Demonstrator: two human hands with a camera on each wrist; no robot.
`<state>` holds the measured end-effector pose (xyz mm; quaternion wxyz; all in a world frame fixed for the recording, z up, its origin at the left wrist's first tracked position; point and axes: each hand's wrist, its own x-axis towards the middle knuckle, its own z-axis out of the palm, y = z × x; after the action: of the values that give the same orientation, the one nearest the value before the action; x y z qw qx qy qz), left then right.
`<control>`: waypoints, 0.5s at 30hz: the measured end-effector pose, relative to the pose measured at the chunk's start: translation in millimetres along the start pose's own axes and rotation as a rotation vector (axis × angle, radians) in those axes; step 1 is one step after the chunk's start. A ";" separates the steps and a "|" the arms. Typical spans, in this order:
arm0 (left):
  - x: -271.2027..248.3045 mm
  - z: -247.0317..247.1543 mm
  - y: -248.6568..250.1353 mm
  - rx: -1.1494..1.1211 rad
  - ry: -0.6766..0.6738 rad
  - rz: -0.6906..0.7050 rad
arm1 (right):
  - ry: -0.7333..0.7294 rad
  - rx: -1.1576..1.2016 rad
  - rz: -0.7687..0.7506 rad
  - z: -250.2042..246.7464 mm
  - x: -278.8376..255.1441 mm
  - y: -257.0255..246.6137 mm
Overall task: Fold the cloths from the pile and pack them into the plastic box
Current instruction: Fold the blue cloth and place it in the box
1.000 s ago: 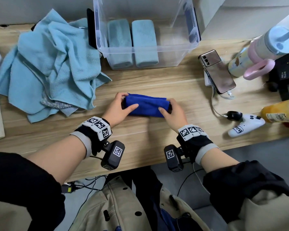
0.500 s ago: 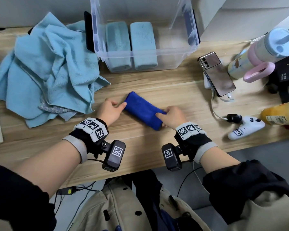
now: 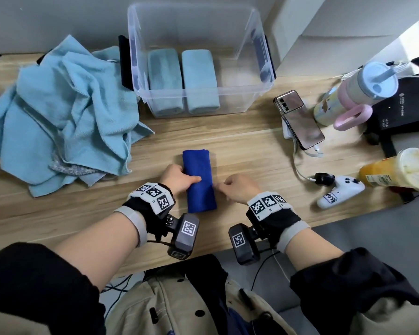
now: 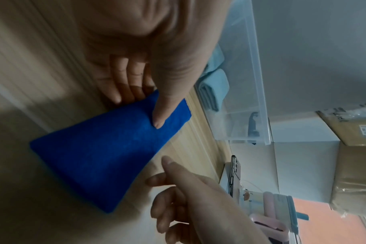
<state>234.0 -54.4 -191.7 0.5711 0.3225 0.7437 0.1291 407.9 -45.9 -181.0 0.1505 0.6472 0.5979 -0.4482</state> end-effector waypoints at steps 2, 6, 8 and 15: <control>-3.6 2.4 6.3 -0.036 -0.018 0.044 | 0.022 0.042 -0.002 -3.2 0.7 -1.5; -15.4 -0.8 19.4 -0.171 -0.049 0.155 | 0.121 0.178 -0.047 -9.7 1.1 -5.9; -22.2 -6.9 27.6 -0.230 -0.088 0.190 | 0.167 0.305 -0.096 -15.2 0.2 -11.3; -46.6 -39.0 68.7 -0.447 -0.235 0.266 | 0.005 0.913 -0.287 -47.4 -6.7 -42.8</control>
<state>227.0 -24.7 -105.2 0.6884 0.2960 0.5767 0.3254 388.7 -5.3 -135.0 -0.2141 0.5591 0.4233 -0.6800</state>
